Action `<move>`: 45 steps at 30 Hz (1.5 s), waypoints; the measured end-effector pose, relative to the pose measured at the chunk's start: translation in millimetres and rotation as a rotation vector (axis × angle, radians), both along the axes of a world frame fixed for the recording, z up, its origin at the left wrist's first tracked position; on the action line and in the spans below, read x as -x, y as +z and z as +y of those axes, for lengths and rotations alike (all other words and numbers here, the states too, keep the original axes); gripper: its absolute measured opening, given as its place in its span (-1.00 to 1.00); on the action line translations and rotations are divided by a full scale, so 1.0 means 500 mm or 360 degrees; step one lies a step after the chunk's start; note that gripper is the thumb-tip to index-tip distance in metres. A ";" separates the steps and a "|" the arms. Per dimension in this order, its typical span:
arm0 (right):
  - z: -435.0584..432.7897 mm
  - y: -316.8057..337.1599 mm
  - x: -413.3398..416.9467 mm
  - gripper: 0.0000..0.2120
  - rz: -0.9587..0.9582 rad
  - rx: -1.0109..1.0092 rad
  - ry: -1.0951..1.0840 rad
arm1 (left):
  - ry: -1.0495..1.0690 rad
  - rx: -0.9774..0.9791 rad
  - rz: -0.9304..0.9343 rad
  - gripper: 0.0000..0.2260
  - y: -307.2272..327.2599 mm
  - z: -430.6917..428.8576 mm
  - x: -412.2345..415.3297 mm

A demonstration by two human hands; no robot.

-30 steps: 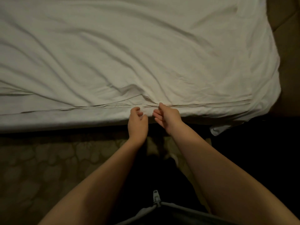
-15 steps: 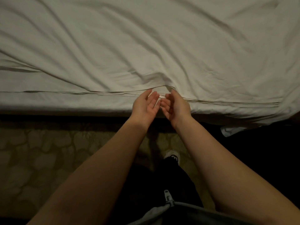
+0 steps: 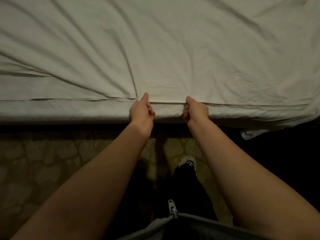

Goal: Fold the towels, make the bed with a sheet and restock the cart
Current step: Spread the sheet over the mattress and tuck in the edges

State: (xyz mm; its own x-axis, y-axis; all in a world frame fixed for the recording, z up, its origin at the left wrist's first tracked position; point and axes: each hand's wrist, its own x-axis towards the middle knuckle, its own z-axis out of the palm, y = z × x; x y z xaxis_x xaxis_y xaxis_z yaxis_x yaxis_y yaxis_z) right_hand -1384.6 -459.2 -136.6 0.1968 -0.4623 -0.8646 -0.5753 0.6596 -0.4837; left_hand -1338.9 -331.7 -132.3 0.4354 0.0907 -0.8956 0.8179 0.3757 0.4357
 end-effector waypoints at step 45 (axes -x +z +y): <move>0.487 0.014 -0.206 -0.76 -0.0384 -0.0177 -0.0737 | -0.0018 0.0894 0.0185 -0.78 0.066 0.422 -0.358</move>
